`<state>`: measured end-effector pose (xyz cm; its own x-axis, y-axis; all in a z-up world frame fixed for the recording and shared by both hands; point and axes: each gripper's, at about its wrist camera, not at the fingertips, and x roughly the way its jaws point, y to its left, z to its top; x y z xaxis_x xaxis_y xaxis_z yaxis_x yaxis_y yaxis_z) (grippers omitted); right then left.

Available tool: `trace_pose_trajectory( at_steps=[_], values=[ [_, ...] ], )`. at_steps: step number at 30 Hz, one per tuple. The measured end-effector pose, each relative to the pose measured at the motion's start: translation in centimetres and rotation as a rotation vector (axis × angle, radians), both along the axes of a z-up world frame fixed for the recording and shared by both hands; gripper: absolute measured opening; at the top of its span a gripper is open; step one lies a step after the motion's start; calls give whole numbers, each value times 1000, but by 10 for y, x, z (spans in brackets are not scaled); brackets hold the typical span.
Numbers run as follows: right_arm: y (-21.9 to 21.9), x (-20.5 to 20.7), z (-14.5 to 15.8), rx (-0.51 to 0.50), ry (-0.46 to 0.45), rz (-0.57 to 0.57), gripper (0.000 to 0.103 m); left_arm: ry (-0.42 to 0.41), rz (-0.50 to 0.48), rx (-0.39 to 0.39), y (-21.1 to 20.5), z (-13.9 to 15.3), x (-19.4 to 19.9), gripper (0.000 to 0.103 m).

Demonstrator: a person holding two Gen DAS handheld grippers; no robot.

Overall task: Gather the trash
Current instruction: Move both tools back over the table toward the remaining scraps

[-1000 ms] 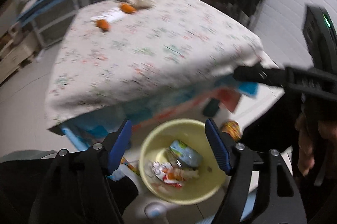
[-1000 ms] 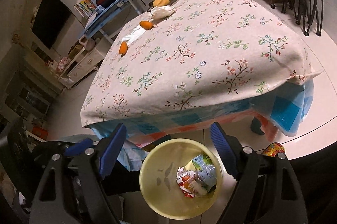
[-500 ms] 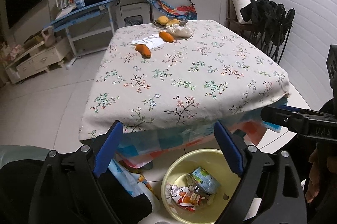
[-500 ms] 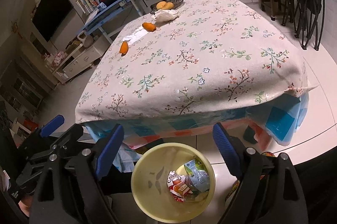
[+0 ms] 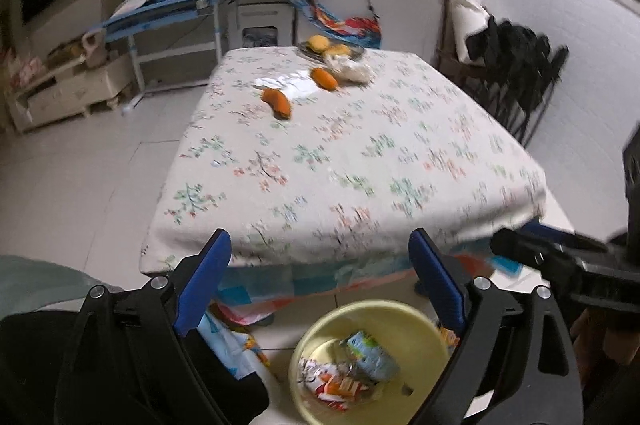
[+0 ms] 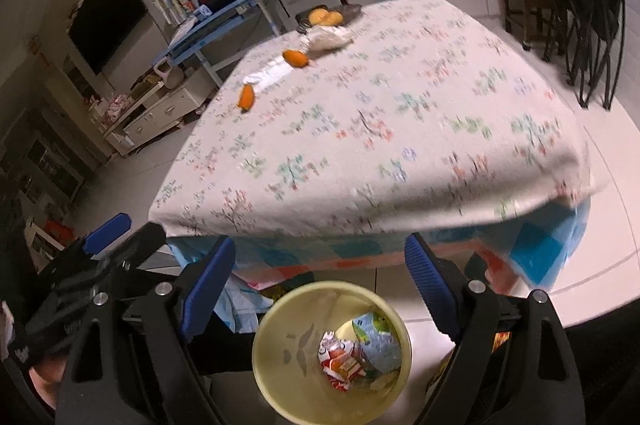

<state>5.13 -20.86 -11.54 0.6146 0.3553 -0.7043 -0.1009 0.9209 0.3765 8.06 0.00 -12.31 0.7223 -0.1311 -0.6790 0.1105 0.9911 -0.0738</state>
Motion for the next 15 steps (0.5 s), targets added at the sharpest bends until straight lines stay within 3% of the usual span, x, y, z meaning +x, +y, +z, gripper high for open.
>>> trace_pose_trajectory(
  at_steps=[4, 15],
  values=[
    [7, 11, 11, -18, -31, 25, 83, 0, 62, -50, 15, 6, 22, 87],
    [9, 51, 14, -33, -32, 57, 83, 32, 121, -71, 29, 4, 85, 87]
  ],
)
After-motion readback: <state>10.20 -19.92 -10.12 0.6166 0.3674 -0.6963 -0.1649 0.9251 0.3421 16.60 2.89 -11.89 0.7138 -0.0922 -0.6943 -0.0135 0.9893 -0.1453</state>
